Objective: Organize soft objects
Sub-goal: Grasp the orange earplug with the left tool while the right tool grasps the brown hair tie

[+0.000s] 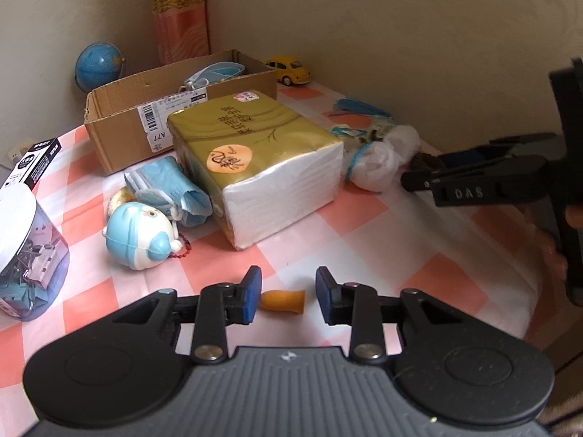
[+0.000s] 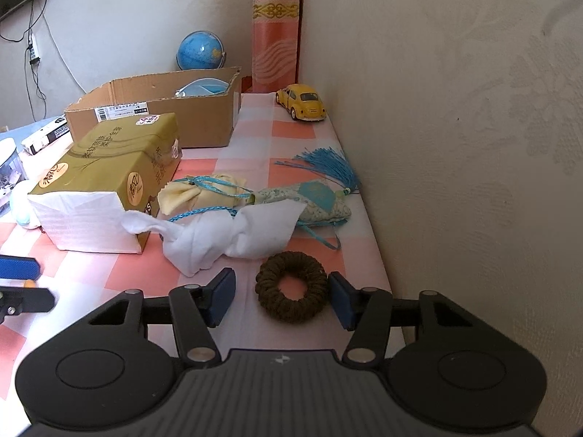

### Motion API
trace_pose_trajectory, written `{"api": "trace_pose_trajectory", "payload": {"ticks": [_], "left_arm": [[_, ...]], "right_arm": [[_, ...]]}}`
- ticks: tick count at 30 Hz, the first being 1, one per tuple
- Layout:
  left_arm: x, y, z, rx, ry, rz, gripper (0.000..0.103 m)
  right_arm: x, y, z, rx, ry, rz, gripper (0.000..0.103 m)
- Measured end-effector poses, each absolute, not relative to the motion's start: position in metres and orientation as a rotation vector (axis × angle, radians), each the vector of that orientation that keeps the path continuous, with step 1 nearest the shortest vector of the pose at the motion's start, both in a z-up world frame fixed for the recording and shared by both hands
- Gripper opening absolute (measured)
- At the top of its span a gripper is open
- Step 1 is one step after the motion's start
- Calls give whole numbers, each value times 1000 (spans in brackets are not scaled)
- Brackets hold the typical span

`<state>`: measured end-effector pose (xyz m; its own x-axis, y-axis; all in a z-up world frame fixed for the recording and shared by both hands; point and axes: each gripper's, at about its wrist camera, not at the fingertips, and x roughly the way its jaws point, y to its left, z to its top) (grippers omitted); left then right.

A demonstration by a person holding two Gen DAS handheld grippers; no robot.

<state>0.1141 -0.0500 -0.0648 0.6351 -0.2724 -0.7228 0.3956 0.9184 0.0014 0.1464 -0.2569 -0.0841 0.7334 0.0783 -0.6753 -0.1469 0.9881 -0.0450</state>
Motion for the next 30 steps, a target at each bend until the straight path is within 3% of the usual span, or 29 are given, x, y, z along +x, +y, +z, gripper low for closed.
{"api": "trace_pose_trajectory", "payload": {"ticks": [5, 7, 12, 23, 25, 30], "left_arm": [[112, -45, -66, 170, 810, -390, 34], [109, -43, -66, 174, 809, -396, 49], [109, -38, -68, 139, 825, -372, 54], [99, -48, -63, 99, 890, -319, 38], [99, -48, -63, 102, 885, -312, 27], [98, -47, -63, 103, 881, -316, 24]], "right_arm": [[147, -257, -84, -98, 739, 123, 61], [147, -257, -84, -98, 739, 124, 61], [147, -257, -84, -98, 739, 123, 61], [146, -257, -84, -94, 737, 122, 61], [146, -257, -84, -94, 737, 123, 61], [145, -257, -84, -95, 737, 123, 61]]}}
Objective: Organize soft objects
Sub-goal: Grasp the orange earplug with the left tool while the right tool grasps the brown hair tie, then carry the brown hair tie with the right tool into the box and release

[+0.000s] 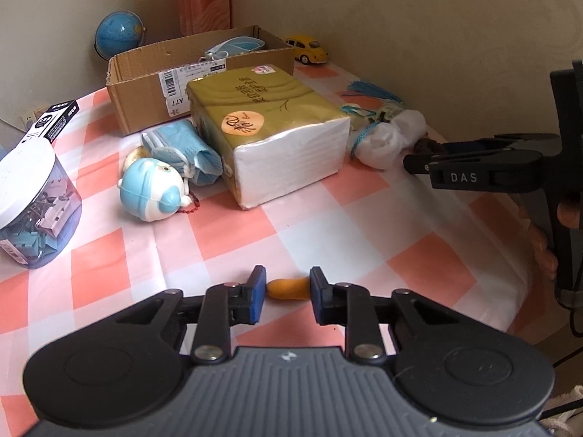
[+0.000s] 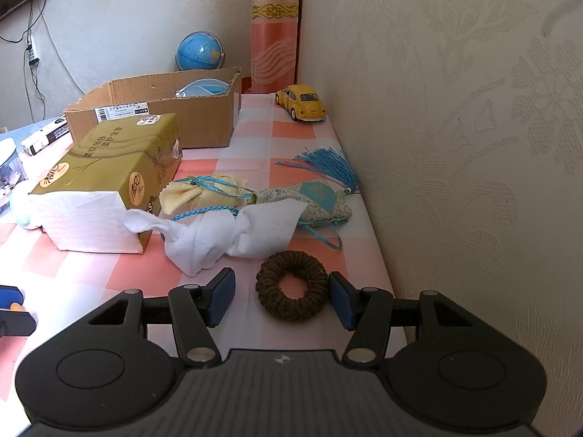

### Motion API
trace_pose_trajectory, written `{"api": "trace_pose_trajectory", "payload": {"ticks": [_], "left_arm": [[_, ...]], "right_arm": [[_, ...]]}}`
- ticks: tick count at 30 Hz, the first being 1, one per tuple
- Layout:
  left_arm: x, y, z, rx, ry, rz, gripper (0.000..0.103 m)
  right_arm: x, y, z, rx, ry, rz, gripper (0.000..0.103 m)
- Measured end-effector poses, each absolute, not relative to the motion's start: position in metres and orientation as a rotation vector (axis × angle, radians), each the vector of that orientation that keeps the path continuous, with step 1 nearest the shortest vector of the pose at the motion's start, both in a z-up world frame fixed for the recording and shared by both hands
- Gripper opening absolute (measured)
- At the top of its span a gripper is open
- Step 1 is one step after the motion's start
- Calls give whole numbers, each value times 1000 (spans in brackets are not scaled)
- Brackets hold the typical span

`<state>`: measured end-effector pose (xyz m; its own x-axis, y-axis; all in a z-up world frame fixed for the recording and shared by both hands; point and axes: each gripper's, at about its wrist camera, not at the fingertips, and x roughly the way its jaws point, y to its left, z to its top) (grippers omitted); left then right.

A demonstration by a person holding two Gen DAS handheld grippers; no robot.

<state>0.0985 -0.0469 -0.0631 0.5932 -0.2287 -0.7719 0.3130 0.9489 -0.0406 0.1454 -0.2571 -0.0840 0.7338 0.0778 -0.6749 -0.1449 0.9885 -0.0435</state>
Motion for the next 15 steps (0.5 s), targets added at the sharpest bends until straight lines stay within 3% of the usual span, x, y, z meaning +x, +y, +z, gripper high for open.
{"api": "trace_pose_trajectory", "payload": {"ticks": [2, 5, 15], "left_arm": [[99, -46, -63, 102, 883, -327, 24], [100, -45, -62, 105, 881, -344, 24], [96, -37, -53, 145, 859, -394, 24]], "right_arm": [[145, -257, -84, -97, 739, 126, 60], [144, -256, -82, -102, 743, 145, 49], [131, -256, -70, -103, 760, 166, 42]]}}
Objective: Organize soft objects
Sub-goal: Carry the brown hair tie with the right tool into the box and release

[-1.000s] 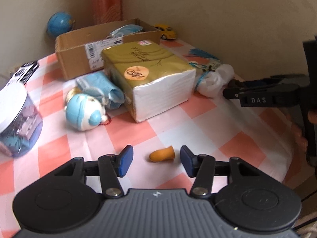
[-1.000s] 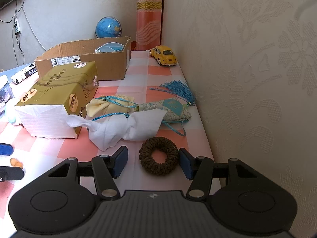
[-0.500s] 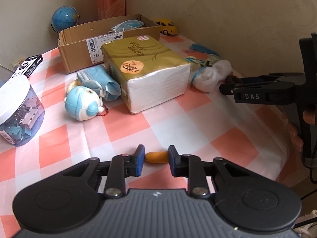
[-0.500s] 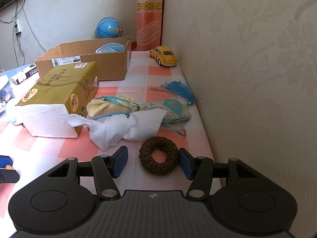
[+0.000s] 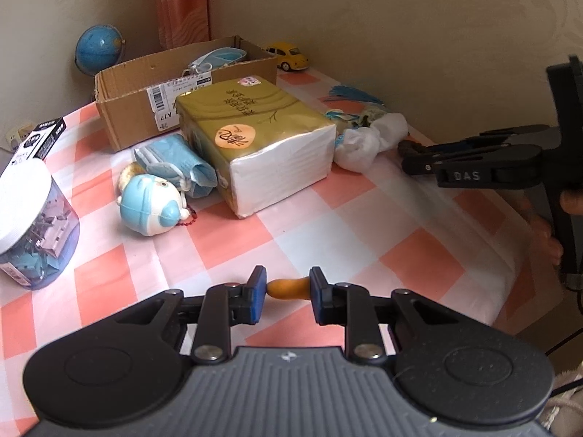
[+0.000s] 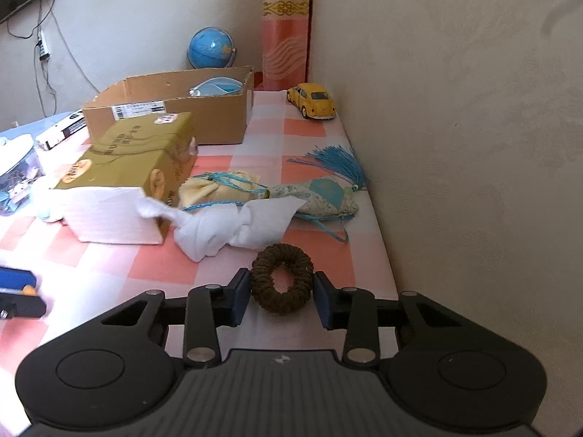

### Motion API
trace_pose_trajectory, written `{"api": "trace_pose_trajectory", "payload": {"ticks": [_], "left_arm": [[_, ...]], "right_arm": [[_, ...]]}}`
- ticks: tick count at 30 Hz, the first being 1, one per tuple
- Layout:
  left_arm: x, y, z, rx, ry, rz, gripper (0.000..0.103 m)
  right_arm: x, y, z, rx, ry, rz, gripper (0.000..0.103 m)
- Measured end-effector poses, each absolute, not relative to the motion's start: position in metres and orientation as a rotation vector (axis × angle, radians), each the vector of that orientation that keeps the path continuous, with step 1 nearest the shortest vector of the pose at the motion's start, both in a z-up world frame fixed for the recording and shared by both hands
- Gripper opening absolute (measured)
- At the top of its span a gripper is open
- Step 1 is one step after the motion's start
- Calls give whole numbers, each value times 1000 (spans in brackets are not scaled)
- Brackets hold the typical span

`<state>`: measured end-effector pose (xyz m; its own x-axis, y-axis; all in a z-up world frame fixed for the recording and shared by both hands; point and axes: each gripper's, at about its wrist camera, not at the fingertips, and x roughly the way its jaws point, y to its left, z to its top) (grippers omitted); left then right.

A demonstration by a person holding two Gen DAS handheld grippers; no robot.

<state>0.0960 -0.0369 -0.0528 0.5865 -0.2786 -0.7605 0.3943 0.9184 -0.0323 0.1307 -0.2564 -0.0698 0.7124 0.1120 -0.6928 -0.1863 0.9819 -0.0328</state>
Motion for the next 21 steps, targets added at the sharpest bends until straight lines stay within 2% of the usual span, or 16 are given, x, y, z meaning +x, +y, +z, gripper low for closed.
{"api": "trace_pose_trajectory", "payload": {"ticks": [12, 21], "left_arm": [[87, -24, -33, 184, 850, -482, 24], [85, -11, -15, 182, 812, -511, 24]], "right_arm": [[84, -234, -27, -160, 734, 321, 42], [85, -197, 0, -168, 713, 471, 42]]}}
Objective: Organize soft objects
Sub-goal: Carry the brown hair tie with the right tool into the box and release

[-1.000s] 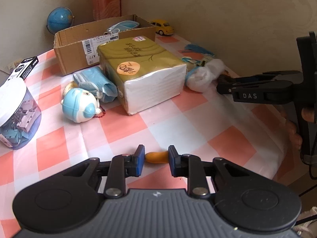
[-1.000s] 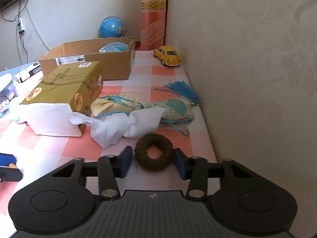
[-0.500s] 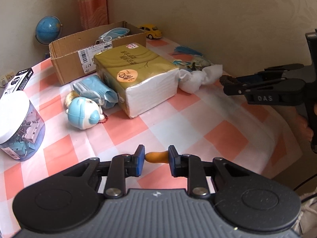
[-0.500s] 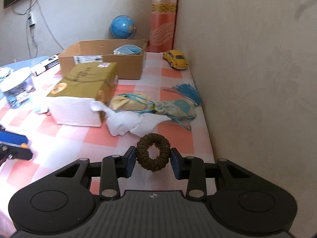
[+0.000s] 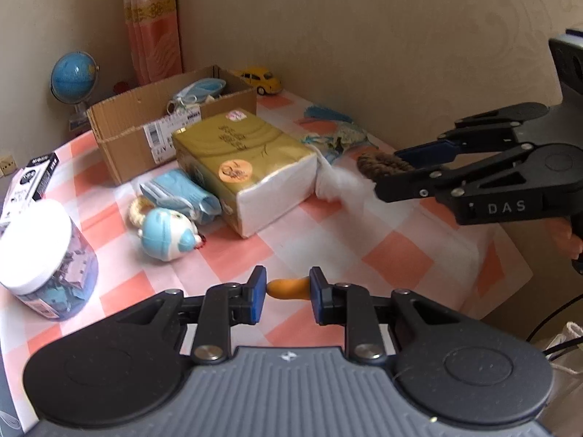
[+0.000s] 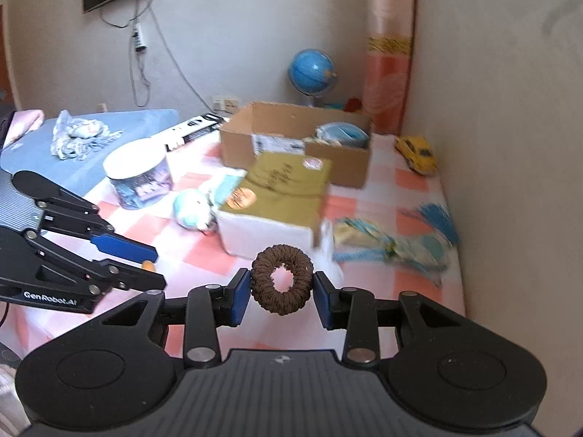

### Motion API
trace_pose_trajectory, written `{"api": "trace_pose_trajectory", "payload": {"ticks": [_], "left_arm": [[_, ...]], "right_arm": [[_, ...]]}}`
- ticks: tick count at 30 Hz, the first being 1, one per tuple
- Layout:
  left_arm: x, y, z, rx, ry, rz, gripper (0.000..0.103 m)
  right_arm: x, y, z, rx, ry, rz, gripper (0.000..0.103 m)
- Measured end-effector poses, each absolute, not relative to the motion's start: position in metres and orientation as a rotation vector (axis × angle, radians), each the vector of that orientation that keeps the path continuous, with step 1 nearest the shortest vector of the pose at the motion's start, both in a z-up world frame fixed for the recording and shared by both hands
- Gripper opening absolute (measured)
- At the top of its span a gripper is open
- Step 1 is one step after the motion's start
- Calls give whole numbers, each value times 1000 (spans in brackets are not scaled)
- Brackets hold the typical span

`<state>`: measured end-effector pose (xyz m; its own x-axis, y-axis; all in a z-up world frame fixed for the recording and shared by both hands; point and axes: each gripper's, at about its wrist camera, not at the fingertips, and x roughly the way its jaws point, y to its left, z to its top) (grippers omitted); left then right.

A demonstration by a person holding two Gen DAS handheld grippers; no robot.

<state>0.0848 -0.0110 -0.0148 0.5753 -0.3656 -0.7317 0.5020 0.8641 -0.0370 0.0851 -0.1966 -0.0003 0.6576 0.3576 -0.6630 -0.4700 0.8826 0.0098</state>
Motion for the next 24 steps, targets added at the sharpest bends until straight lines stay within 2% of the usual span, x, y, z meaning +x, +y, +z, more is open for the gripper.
{"api": "trace_pose_trajectory", "payload": {"ticks": [11, 24], "left_arm": [[89, 8, -6, 169, 766, -498, 24], [103, 27, -10, 132, 770, -487, 24]], "right_arm": [[117, -159, 26, -232, 649, 540, 42], [223, -103, 33, -314, 617, 560, 42]]}}
